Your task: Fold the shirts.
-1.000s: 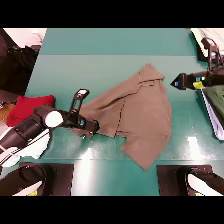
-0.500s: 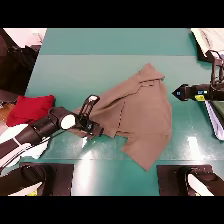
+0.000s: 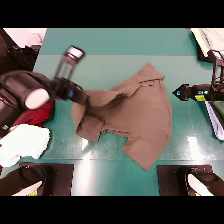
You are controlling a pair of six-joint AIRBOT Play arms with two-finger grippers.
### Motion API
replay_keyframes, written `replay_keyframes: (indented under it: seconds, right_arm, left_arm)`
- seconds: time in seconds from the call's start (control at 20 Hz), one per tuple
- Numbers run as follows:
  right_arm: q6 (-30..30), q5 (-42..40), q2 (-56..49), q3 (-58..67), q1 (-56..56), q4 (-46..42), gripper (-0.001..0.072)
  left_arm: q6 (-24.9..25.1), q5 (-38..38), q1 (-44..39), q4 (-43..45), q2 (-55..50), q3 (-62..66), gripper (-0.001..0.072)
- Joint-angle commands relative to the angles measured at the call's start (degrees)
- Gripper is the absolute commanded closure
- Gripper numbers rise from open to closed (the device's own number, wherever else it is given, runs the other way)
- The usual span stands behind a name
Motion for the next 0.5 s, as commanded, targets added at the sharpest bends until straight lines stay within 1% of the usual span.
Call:
replay_keyframes:
  seconds: [0.0, 0.05, 0.1, 0.15, 0.2, 0.35, 0.45]
  right_arm:
    - [0.0, -0.2, 0.0, 0.0, 0.0, 0.0, 0.0261]
    - [0.0, -0.2, 0.0, 0.0, 0.0, 0.0, 0.0262]
    - [0.0, -0.2, 0.0, 0.0, 0.0, 0.0, 0.0262]
    - [0.0, -0.2, 0.0, 0.0, 0.0, 0.0, 0.0261]
    - [0.0, -0.2, 0.0, 0.0, 0.0, 0.0, 0.0262]
    - [0.0, -0.2, 0.0, 0.0, 0.0, 0.0, 0.0261]
    - [0.0, -0.1, 0.0, 0.0, 0.0, 0.0, 0.0261]
  left_arm:
    - [-2.7, -0.2, 11.9, 4.5, -0.7, 2.3, 0.0682]
    - [-4.1, 1.2, 16.3, 4.2, -1.2, 2.3, 0.0681]
    - [-4.4, 2.5, 20.1, 2.9, -1.7, 2.3, 0.0634]
    - [-4.5, 3.1, 23.7, 0.9, -2.2, 2.3, 0.0282]
    - [-4.4, 2.9, 26.5, -1.3, -2.5, 2.3, 0.0068]
    - [-4.2, -1.1, 32.5, -6.4, -2.6, 2.3, 0.0072]
    - [-2.7, -6.0, 33.9, -9.1, -2.6, 2.2, 0.0072]
